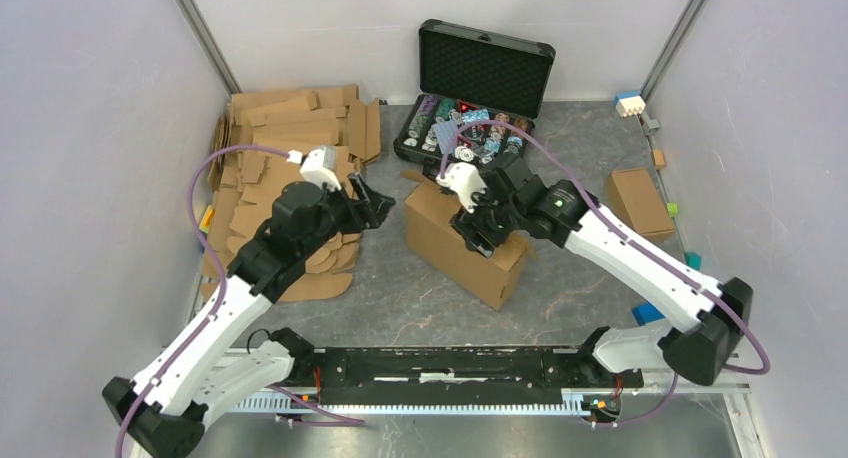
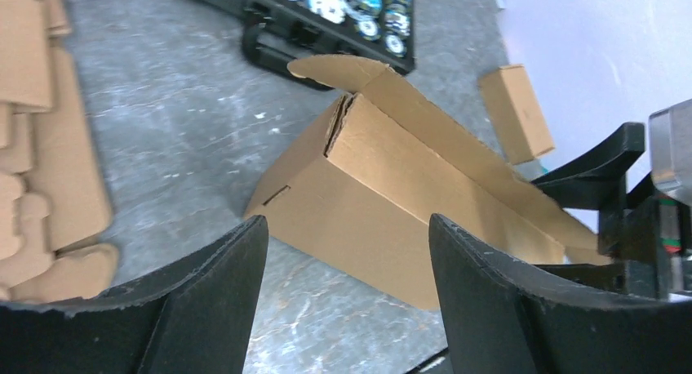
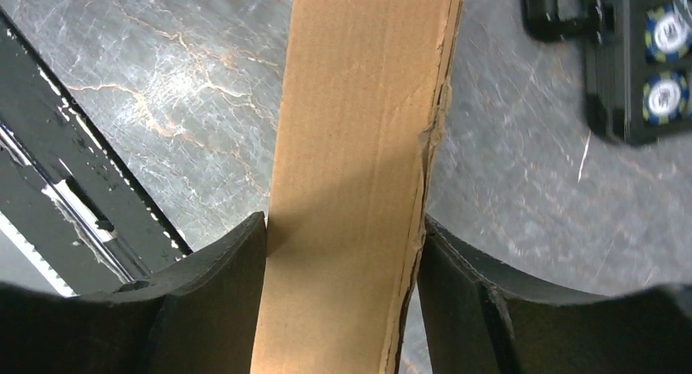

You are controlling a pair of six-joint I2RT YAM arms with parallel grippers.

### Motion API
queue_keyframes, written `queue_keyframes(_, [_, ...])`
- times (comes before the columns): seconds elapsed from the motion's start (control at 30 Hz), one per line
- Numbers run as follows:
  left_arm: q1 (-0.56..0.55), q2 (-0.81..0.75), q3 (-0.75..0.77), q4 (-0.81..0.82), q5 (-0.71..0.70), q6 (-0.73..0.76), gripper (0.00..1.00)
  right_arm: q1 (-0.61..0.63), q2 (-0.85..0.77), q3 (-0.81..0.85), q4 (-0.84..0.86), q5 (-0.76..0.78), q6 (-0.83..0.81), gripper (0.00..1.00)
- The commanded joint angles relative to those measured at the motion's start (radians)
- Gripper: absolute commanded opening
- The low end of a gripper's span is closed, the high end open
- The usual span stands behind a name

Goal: Fold the paper box

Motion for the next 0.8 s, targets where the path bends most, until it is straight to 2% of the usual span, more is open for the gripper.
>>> queue_keyframes(0.0, [0.012,-0.079,-0.084,-0.074,-0.153,0.086,0.8,0.029,0.123,0.12,0.008,-0.081,-0.15,0.34])
queue_keyframes(0.07, [0.012,-0.118,-0.125,0.01,-0.139,0.122,0.82,0.043,0.19,0.175,-0.044,-0.052,-0.198,0.31])
queue_keyframes(0.17, [0.013,-0.143,-0.162,0.105,-0.118,0.157,0.85,0.049,0.229,0.204,-0.066,-0.01,-0.244,0.34])
queue_keyframes(0.27, [0.018,-0.102,-0.178,0.174,-0.152,0.194,0.88,0.049,0.225,0.179,-0.056,0.018,-0.29,0.38])
queue_keyframes(0.37, [0.026,-0.072,-0.221,0.298,-0.214,0.252,0.9,0.049,0.207,0.121,-0.029,0.032,-0.381,0.32])
queue_keyframes(0.4, [0.037,-0.071,-0.24,0.348,-0.208,0.265,0.9,0.049,0.199,0.103,-0.007,0.03,-0.404,0.33])
queue_keyframes(0.47, [0.078,-0.063,-0.26,0.43,-0.149,0.27,0.91,0.049,0.182,0.065,0.048,-0.008,-0.443,0.35])
queue_keyframes(0.53, [0.125,-0.031,-0.24,0.433,-0.077,0.286,0.9,0.049,0.172,0.057,0.073,-0.058,-0.472,0.36])
queue_keyframes(0.77, [0.18,0.019,-0.197,0.446,0.148,0.491,0.92,0.016,0.122,0.072,0.008,-0.072,-0.644,0.41])
